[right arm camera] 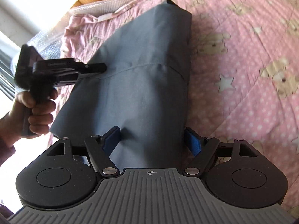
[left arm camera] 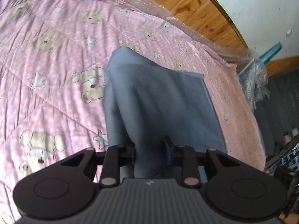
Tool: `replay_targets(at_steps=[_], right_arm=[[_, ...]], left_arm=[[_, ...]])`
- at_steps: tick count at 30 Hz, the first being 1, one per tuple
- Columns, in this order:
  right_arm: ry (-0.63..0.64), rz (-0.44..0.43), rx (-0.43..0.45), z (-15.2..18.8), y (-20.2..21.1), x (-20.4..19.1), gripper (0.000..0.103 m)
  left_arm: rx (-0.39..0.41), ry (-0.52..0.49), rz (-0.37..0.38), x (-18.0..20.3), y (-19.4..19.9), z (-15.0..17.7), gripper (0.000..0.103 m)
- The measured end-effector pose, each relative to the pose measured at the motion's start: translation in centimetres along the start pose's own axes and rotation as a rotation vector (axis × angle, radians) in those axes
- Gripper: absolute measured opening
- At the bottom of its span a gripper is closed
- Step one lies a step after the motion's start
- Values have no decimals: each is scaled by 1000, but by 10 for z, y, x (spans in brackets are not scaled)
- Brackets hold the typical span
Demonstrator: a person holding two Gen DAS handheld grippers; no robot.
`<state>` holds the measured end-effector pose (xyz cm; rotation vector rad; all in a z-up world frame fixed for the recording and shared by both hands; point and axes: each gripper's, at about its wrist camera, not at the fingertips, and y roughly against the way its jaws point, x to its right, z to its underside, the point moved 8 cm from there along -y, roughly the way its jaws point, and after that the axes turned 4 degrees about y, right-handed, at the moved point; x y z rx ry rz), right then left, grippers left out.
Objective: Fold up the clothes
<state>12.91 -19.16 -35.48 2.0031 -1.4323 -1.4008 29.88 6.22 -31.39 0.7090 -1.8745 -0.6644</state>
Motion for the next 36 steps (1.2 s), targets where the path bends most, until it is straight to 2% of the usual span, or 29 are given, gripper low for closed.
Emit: replay_targets(at_steps=[1,3,4,6,7,8,9,11,12,14,16,18,19,20,21,22,23,24,25,28,31,33,36], right_arm=[[-15,-13,1,1,-1,2,80],[-44,-39,2,3,-4,5,81],[-59,-52,2,4,-5,7,81],[-87,-82,0,5,-8,10,81],[-99,-103,-8,5,-9,10,74],[-111,-124,-16,5,-11,9,64],[-113,-133,-26,4,-11,9,58],[-83,-127,-50,0,-9,9,27],[-54,-134,-67,-8,-5,9,20],[84,-144,-110,-34,11,4,13],[267,-100,-126,-74,32,9,12],[363,-14,-117,-121,48,31,13],[400,30,-112,-144,55,43,23],[410,71,-103,-164,58,56,48],[380,129,-81,-177,58,73,64],[337,218,-49,-185,62,89,70],[287,309,-15,-189,67,103,61],[229,360,24,-187,77,113,60],[159,330,71,-175,91,115,60],[-81,139,199,-114,127,113,65],[-312,-6,225,-44,122,102,66],[-414,-41,216,-5,112,101,66],[-452,-48,217,13,86,103,63]], left_arm=[[26,-2,-15,2,10,0,36],[58,21,-56,0,22,6,66],[72,36,-76,-1,28,10,69],[-4,52,-103,-5,11,25,70],[-31,56,-110,-6,1,32,71],[-36,68,-104,-4,-5,36,68],[-35,83,-94,-2,-10,39,62],[-18,95,-97,8,-7,42,51],[-9,107,-90,13,-4,43,43],[4,132,-55,35,2,49,36],[13,159,14,73,4,60,34],[18,174,93,114,1,67,35],[17,167,125,134,-11,67,35],[2,170,117,145,-30,72,37],[-28,183,76,147,-47,78,35],[-66,181,37,147,-58,85,33],[-86,156,31,147,-61,90,25],[-80,143,40,147,-54,90,26],[-66,137,51,146,-46,89,27],[-13,181,88,131,-23,76,30],[48,249,62,104,-16,53,37],[39,262,41,92,-19,42,38],[28,241,2,84,-26,28,37]])
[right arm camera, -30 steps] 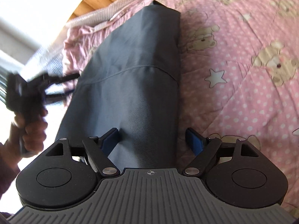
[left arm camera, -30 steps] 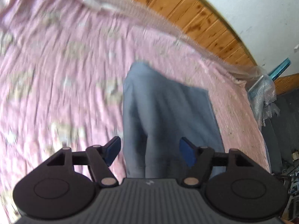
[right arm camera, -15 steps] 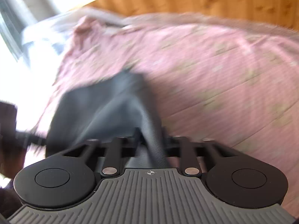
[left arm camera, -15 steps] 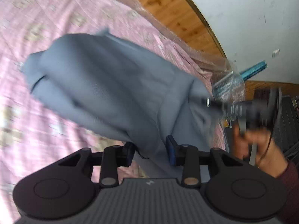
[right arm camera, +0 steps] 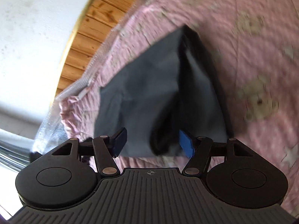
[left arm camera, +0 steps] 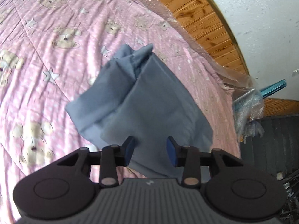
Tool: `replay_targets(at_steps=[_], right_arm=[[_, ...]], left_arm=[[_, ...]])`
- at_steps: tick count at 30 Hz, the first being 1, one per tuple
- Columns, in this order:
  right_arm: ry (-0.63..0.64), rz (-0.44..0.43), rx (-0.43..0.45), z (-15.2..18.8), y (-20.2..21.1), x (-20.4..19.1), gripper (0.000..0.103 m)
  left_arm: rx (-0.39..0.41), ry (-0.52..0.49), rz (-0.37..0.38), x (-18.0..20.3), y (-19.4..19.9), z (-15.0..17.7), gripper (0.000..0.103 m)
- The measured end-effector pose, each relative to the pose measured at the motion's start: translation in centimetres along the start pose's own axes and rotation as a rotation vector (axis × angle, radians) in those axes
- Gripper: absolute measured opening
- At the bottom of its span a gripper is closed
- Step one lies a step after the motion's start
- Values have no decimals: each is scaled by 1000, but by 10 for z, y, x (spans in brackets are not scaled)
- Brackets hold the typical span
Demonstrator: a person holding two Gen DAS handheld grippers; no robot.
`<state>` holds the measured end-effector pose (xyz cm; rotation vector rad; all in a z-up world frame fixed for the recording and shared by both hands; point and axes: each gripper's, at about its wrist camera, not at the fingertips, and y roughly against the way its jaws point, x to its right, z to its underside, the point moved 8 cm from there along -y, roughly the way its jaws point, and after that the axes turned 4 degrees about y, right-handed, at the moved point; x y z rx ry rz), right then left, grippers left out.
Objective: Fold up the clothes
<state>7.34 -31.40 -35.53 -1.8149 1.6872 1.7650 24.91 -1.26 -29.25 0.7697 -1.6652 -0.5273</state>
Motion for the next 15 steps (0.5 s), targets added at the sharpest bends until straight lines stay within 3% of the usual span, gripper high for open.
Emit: replay_targets(at_steps=[3,4,5,7,9,12,15], right_arm=[[11,-12,8,4,-20,0,52],[35,-8,11,2,-24,-4,37],[76,17,12,0,-26,-9,16],[158,62,20,-6,-28,-19,9],[233,102,47,-13,-19,-32,8],[279,188,8,-8,-27,-24,8],[237,176,-25,-2,-36,-7,10]], left_arm=[[-6,-38,-26,0,-9,-9,37],[-8,-62,-31,1,-9,-10,35],[-9,-89,-35,3,-8,-10,27],[-9,-124,-43,2,-6,-10,14],[-8,-123,-52,-6,-3,-9,1],[-6,-123,-66,-20,1,-9,1],[-3,-123,-79,-33,5,-8,3]])
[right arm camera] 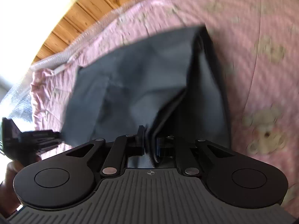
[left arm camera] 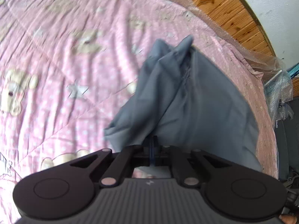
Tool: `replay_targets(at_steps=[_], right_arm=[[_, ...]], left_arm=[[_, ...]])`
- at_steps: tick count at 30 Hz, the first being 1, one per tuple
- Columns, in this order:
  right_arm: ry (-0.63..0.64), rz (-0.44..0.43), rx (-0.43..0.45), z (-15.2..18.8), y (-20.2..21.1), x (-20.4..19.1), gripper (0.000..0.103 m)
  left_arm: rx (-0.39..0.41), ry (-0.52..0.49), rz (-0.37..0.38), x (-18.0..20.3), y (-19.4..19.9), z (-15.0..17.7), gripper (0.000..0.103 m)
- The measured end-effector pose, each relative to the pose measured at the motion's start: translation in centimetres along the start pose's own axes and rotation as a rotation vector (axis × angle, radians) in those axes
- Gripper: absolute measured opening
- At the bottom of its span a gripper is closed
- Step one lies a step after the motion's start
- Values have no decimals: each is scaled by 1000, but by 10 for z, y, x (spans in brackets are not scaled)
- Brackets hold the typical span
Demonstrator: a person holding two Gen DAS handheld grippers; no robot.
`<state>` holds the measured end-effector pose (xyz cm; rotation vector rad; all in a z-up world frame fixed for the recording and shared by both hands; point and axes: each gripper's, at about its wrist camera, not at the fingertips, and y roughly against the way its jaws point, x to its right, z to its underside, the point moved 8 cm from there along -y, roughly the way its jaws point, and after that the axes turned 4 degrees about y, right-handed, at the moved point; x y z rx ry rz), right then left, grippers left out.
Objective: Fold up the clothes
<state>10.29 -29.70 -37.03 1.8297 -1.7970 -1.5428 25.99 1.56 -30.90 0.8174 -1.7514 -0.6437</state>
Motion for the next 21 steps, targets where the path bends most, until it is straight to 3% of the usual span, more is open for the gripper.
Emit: replay_targets(at_steps=[2,4,8,10,13,18,20,21], right_arm=[[-57,-46,3,-3,11,5,21],[-53,-12,71,-13,38,7,33],[38,84,179,-46,74,5,33],[135,118,167,-68,62,-8,33],[280,152,157,-99,32,-29,34],[384,210,56,-118,-30,-31,34],[403,252,-11,-112,-50,-12,27],[398,255,-22,-110,-56,-2,27]], left_arm=[[1,0,-9,-9,2,1,3],[18,-15,-10,-10,12,-1,8],[101,-144,58,37,37,-29,22],[114,-242,66,68,27,-45,29],[106,-350,5,96,-16,-75,33],[3,-345,-145,62,-85,-94,29],[-13,-340,-171,45,-97,-91,17],[-4,-366,-175,44,-97,-91,17]])
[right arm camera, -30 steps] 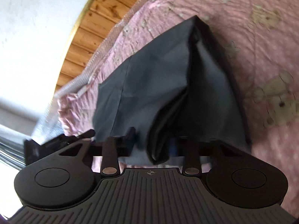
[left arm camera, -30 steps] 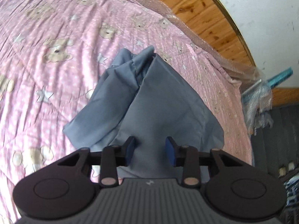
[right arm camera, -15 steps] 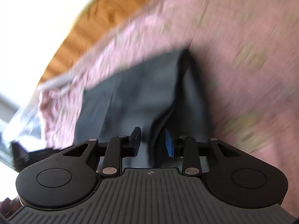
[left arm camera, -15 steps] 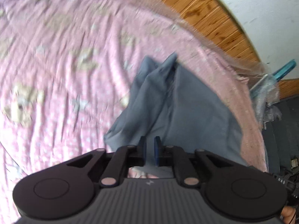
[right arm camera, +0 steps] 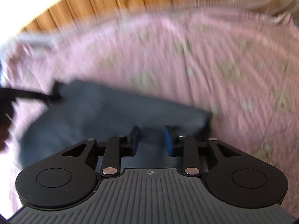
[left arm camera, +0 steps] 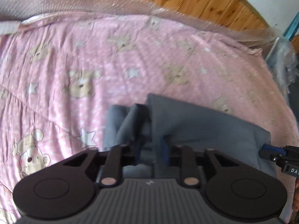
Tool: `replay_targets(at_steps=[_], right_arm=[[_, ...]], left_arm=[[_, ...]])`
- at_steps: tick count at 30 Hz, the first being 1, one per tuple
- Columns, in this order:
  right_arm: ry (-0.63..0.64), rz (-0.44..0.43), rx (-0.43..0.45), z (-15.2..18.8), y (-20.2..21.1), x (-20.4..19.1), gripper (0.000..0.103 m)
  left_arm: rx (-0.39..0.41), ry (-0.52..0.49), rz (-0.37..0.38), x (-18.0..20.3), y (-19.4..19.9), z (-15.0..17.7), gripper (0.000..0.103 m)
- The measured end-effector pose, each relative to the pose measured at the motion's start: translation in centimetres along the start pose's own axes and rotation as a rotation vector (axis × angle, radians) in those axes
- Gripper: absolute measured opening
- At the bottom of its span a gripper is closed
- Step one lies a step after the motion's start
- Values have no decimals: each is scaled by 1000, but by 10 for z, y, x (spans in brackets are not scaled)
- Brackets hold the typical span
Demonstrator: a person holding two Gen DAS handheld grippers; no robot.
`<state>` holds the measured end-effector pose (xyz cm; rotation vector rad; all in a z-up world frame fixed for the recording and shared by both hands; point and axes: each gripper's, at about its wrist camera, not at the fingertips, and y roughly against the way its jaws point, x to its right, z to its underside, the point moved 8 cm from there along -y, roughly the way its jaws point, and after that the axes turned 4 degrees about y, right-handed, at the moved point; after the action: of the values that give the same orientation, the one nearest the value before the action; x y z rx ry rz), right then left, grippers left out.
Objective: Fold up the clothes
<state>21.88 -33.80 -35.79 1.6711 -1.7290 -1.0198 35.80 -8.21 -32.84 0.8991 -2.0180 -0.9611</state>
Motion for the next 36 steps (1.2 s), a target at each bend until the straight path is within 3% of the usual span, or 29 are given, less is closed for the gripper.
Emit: replay_targets(at_steps=[2,5,6,7,9,11,14,16,17,18,19,20,24,26,27,30,31,32,33,34,35,36], right_arm=[[-42,-30,33,2,-2,12,24],[4,-12,1,-7,1,11,25],[19,-6,-9,-10,3,11,25],[29,0,6,-12,11,10,26],[29,-4,107,-14,51,8,30],[15,-69,174,0,92,-6,39],[77,-142,114,44,100,-37,41],[74,-130,65,70,87,-35,42],[61,-113,43,82,79,-30,48],[38,-101,32,90,74,-22,48],[-1,-96,35,91,76,-11,48],[-28,-91,38,93,79,-5,48],[-83,-72,49,98,97,-6,45],[-110,-63,55,101,106,-7,44],[-120,-59,55,105,107,-6,43],[-152,-49,41,122,101,-1,41],[-185,-43,32,121,106,4,42],[-212,-36,33,119,113,8,44],[-237,-31,45,117,122,13,45],[-269,-40,73,114,132,18,47],[-318,-61,99,110,141,23,51],[-367,-85,125,106,147,28,52]], left_arm=[[7,-40,-12,-1,2,0,17],[8,-16,-65,-3,18,-4,9],[29,3,-47,0,34,-6,15],[65,13,7,7,55,-5,17],[115,6,134,27,98,12,33],[95,-21,220,42,118,43,37],[-2,-21,153,27,90,91,36],[-34,28,108,2,67,108,37],[-36,41,103,-6,64,109,27],[-34,48,103,-12,65,109,14],[-31,55,103,-17,65,108,13],[-39,65,91,-21,69,105,7],[-1,41,128,-15,99,103,19],[-18,36,58,-28,91,115,20],[-24,50,35,-38,83,121,9],[-26,144,90,-55,90,119,9],[-10,146,94,-56,98,114,11],[6,148,99,-58,107,110,26],[22,150,104,-59,115,105,47],[38,152,108,-61,123,101,57],[54,153,113,-62,132,97,65],[70,174,123,-65,134,88,65]])
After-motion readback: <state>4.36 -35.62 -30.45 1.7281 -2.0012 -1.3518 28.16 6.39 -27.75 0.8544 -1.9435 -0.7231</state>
